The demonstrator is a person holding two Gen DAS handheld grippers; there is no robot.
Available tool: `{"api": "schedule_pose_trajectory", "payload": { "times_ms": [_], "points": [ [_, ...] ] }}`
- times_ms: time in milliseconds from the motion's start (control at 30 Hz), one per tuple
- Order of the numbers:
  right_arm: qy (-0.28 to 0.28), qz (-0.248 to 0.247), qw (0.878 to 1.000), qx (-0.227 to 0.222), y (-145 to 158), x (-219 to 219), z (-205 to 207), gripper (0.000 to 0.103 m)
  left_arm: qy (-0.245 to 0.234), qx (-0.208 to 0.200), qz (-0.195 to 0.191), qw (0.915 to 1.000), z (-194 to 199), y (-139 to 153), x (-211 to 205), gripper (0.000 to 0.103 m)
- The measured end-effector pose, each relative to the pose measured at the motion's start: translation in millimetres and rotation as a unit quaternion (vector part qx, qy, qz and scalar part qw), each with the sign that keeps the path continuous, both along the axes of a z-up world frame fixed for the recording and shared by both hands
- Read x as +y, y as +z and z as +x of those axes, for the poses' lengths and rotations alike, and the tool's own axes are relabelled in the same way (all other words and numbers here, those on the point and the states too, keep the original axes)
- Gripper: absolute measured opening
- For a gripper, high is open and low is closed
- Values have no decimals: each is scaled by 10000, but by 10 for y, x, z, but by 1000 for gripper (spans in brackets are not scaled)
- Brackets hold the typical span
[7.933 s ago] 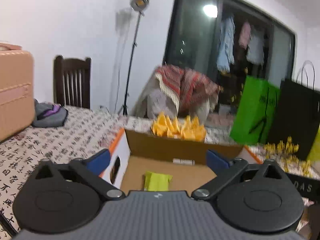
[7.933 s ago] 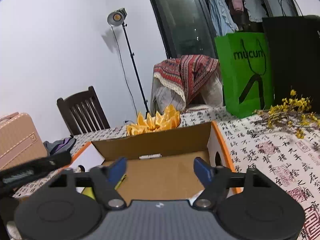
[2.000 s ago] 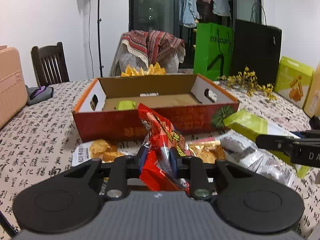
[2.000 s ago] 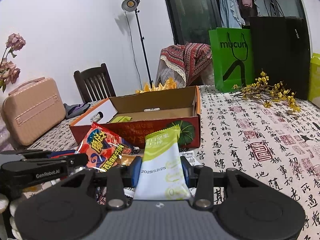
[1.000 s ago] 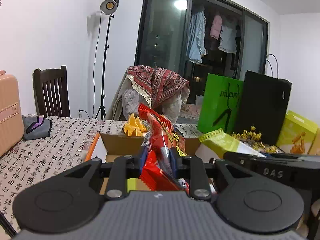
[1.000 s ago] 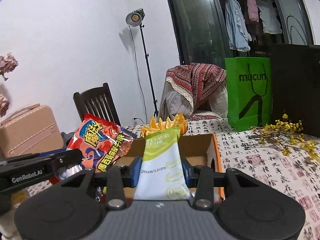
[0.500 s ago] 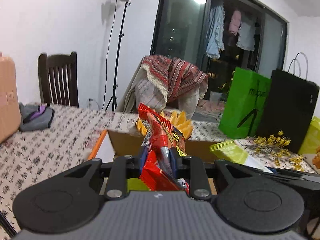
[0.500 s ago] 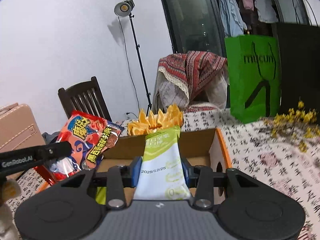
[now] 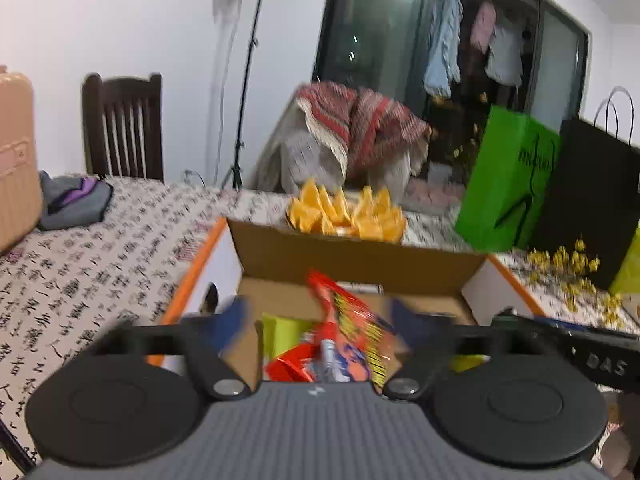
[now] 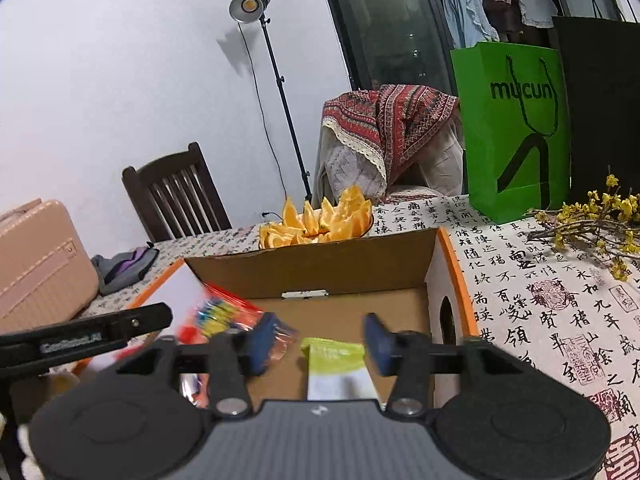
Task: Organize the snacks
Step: 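Lower both held packets into the cardboard box and open both tools, then withdraw both tools from the box toward the cookie packets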
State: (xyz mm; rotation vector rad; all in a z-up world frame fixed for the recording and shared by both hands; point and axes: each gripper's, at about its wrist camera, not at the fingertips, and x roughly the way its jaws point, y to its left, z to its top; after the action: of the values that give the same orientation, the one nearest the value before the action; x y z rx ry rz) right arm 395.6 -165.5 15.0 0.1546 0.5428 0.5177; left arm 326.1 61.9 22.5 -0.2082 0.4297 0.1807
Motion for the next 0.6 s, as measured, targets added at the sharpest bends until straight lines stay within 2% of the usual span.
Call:
{"api": "schedule_pose_trajectory", "payload": {
  "times_ms": [67, 133, 167, 333, 600],
  "points": [
    [-41, 15, 10000, -63, 17, -19, -28, 93, 110, -160, 34, 9998, -57, 40, 9, 103],
    [-26, 45, 9999, -88, 33, -28, -47, 96, 127, -219, -21, 9997, -87, 59, 29, 103],
    [-17, 50, 9999, -86, 38, -31, -50, 102, 162, -207, -52, 9996, -91, 62, 40, 103],
    [-68, -59, 9999, -144, 65, -20, -89, 103, 312, -159, -44, 9994, -95, 83, 51, 103],
    [-114, -52, 9997, -224, 124, -39, -152, 103, 266, -183, -13, 9995, -160, 133, 21, 103]
  ]
}}
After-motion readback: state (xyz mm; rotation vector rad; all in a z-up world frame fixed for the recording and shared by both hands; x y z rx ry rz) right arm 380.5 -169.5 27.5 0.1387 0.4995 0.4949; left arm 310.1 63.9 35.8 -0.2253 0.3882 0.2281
